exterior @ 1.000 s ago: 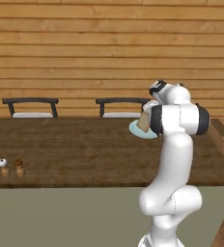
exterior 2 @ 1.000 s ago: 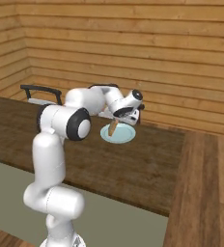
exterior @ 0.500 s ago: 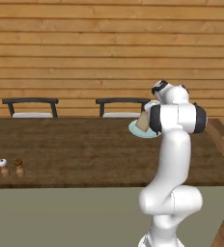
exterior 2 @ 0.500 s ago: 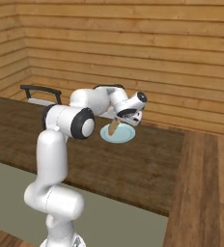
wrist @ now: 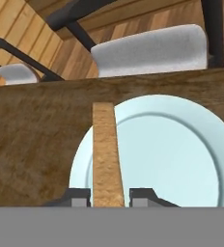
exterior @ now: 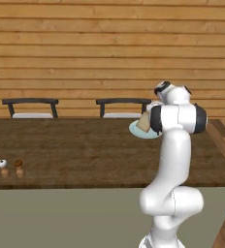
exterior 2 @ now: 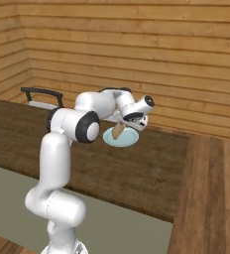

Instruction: Start the toaster. Once the lever pops up, take the bread to the plate on the dining counter.

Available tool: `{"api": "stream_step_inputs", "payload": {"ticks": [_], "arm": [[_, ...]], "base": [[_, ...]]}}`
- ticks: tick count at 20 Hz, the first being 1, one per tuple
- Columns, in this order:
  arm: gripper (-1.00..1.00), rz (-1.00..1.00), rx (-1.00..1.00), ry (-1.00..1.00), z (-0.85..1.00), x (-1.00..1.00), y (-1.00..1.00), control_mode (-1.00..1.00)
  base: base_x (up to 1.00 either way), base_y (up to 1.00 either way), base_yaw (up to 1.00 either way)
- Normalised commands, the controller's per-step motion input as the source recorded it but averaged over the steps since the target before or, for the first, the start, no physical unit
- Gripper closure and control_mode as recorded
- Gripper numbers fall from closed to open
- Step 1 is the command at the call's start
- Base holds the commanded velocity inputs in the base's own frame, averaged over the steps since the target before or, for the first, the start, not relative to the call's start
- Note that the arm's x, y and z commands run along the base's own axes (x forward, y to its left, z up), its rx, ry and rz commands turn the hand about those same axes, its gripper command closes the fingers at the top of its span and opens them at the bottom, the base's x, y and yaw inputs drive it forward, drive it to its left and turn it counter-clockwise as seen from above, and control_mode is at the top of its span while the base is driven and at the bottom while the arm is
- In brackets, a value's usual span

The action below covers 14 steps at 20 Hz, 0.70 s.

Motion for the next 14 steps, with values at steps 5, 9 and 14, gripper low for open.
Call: {"api": "stream_step_inputs", "payload": {"ticks": [5, 9, 14], "arm": [[-1.00, 0.00, 0.00, 0.00, -0.14, -0.10, -0.05, -1.00], [-1.00, 0.00, 0.00, 0.00, -0.06, -0.32, -0.10, -1.00], [-1.00, 0.00, 0.00, 0.00, 0.00, -0.27, -0.34, -1.00]], "base": [[0.00, 0.00, 0.00], [0.00, 0.00, 0.00], [0.00, 0.00, 0.00]]}}
